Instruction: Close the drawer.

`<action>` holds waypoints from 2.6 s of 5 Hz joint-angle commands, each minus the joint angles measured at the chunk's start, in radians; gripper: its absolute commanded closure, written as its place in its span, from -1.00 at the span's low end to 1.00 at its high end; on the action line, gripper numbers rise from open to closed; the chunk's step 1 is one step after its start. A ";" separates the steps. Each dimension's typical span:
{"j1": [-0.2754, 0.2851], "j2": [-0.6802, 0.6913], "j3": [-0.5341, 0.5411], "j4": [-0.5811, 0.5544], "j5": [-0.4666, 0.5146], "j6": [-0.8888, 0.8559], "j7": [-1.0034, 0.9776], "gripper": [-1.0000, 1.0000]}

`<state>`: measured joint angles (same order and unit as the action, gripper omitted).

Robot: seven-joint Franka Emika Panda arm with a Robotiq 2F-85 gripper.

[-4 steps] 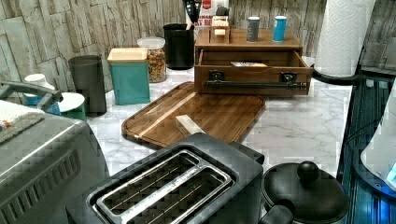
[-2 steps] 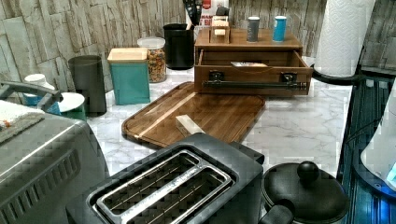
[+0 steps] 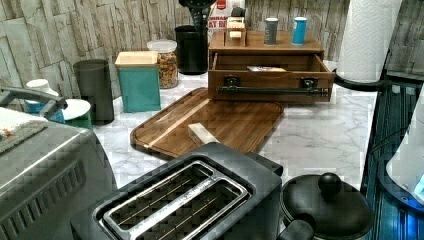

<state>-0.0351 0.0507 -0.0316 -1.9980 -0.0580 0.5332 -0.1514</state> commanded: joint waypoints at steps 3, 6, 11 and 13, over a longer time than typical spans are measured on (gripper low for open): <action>0.088 -0.129 0.000 -0.242 0.125 0.115 -0.667 1.00; 0.101 -0.132 0.012 -0.387 0.040 0.211 -0.928 1.00; 0.048 -0.245 -0.047 -0.703 -0.134 0.389 -0.985 1.00; 0.017 -0.234 -0.119 -0.768 -0.199 0.475 -1.024 1.00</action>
<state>0.0408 -0.1337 -0.0929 -2.7285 -0.1899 1.0186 -1.0918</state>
